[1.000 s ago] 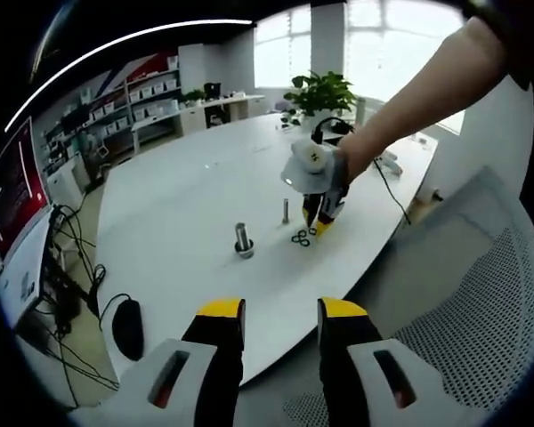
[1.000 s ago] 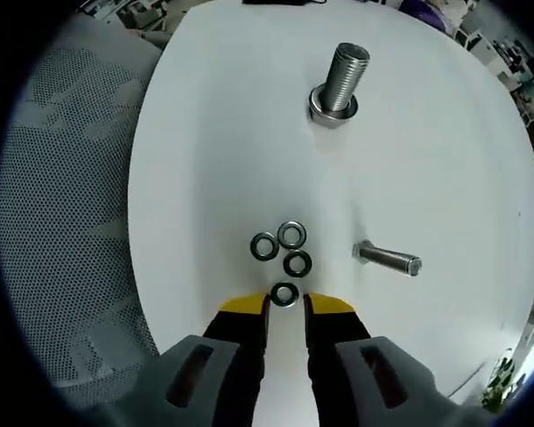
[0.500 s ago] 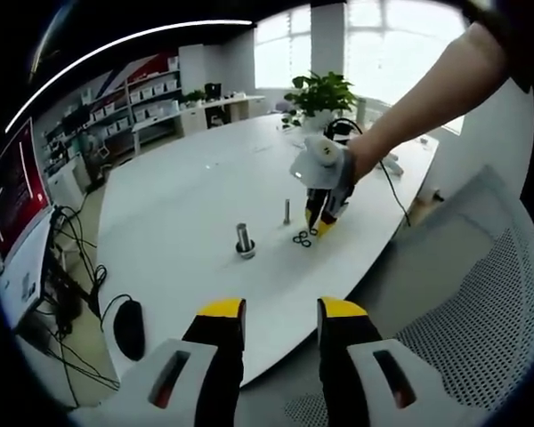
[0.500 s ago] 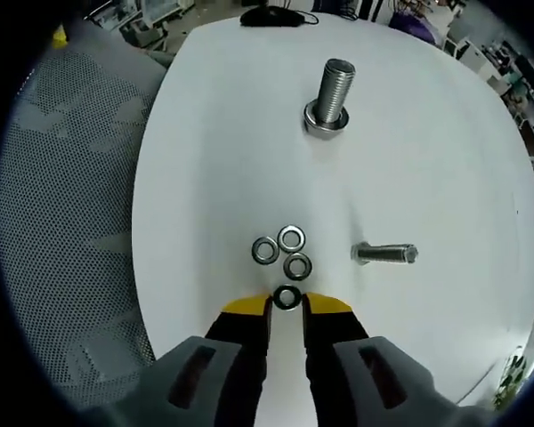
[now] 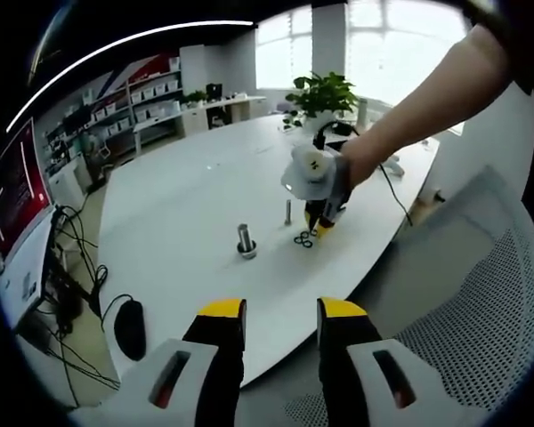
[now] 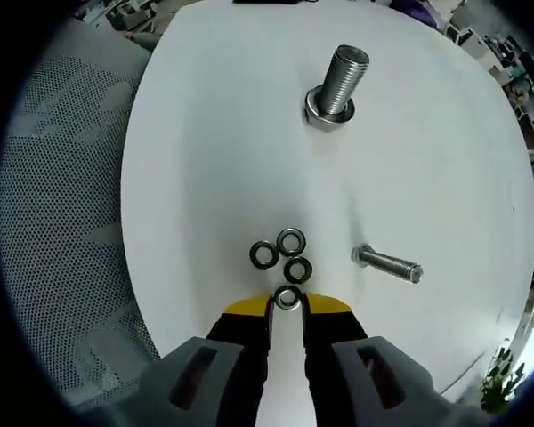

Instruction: Place the washer onto the threaded stud by aligning its center hole with the stud, sliding it down to the base, and recovering from edge contact or off-axis alignment until the washer reaches the visible bottom stop.

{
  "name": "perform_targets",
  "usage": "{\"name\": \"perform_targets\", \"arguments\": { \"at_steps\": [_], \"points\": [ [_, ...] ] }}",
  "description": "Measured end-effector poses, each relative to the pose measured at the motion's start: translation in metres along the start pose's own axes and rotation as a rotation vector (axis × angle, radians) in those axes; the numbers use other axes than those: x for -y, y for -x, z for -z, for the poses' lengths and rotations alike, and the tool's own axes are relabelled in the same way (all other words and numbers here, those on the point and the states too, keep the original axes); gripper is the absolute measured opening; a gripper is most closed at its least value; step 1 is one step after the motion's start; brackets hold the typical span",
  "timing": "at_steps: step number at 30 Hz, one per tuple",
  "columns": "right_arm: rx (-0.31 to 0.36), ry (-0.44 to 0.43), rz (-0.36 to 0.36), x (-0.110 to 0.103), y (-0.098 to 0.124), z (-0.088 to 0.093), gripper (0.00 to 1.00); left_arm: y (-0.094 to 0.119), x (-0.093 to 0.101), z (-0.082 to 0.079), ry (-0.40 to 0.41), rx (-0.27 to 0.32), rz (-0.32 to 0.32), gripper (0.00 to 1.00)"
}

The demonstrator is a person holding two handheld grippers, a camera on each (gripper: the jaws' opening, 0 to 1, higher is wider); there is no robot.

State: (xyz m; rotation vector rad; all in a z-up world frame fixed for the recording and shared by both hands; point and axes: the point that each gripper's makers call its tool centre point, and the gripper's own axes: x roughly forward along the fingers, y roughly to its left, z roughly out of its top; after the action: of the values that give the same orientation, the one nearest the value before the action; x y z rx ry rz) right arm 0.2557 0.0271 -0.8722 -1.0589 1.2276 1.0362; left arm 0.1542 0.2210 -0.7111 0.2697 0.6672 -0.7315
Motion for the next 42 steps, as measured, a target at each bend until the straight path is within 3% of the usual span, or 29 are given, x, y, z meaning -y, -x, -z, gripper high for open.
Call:
{"name": "perform_targets", "arguments": {
  "at_steps": [7,9,14,18,27,32,36,42],
  "points": [
    [0.004,-0.033,0.013,0.000,0.001,0.002,0.15,0.000,-0.001,0.000,0.000,-0.001,-0.004,0.30],
    [0.035,-0.077,0.037,0.000,0.001,0.002,0.15,0.000,-0.001,0.000,0.002,0.001,-0.006,0.30],
    [0.090,-0.064,0.058,0.000,0.001,0.005,0.15,0.001,-0.001,-0.001,0.002,0.006,-0.007,0.30],
    [0.150,-0.175,0.032,0.001,0.002,0.005,0.15,0.001,-0.001,0.000,-0.001,0.004,-0.009,0.30],
    [0.227,-0.240,0.014,0.004,0.003,0.006,0.14,0.001,-0.002,0.000,0.000,0.002,-0.013,0.30],
    [0.210,-0.239,0.020,0.006,0.003,0.010,0.14,0.001,-0.002,0.000,0.000,-0.001,-0.014,0.30],
    [0.257,-0.337,0.002,0.010,0.010,0.009,0.14,0.001,-0.003,0.000,0.001,-0.001,-0.016,0.30],
    [0.284,-0.346,0.015,0.014,0.018,0.008,0.14,0.001,-0.002,0.000,-0.001,-0.002,-0.014,0.30]
  ]
}}
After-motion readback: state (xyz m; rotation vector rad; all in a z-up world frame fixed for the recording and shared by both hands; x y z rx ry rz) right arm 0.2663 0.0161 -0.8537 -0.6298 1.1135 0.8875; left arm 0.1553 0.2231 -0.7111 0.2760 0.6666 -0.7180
